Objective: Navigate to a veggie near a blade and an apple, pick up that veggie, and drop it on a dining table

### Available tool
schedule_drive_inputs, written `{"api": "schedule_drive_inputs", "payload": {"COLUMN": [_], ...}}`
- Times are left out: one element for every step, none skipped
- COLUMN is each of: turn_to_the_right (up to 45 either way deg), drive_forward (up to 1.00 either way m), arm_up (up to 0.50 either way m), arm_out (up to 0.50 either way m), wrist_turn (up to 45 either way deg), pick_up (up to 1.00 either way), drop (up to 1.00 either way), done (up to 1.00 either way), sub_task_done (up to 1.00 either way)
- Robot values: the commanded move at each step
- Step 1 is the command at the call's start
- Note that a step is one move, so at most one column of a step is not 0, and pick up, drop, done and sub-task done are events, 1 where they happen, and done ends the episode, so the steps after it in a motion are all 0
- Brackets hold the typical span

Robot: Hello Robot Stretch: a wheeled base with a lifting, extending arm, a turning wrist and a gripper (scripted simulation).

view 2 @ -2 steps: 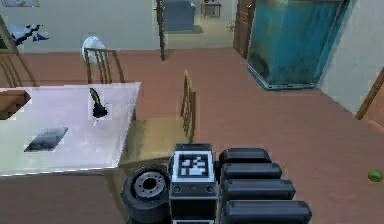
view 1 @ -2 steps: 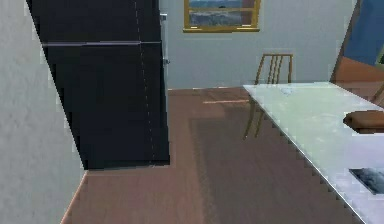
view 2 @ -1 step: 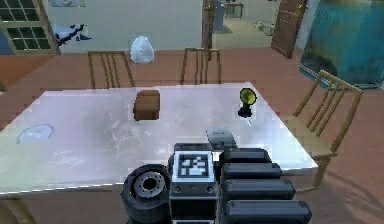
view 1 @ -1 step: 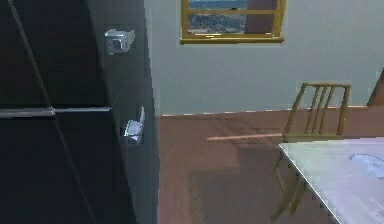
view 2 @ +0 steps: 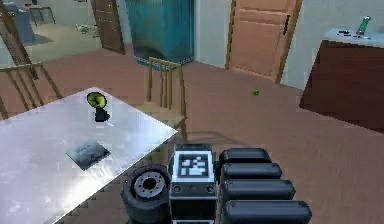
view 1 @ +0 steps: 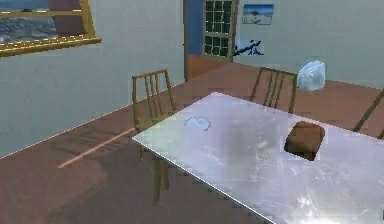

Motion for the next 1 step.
{"api": "schedule_drive_inputs", "payload": {"turn_to_the_right": [30.0], "drive_forward": [0.0], "arm_up": [0.0], "arm_out": [0.0], "wrist_turn": [0.0], "pick_up": [0.0], "drop": [0.0], "done": [0.0], "sub_task_done": [0.0]}}
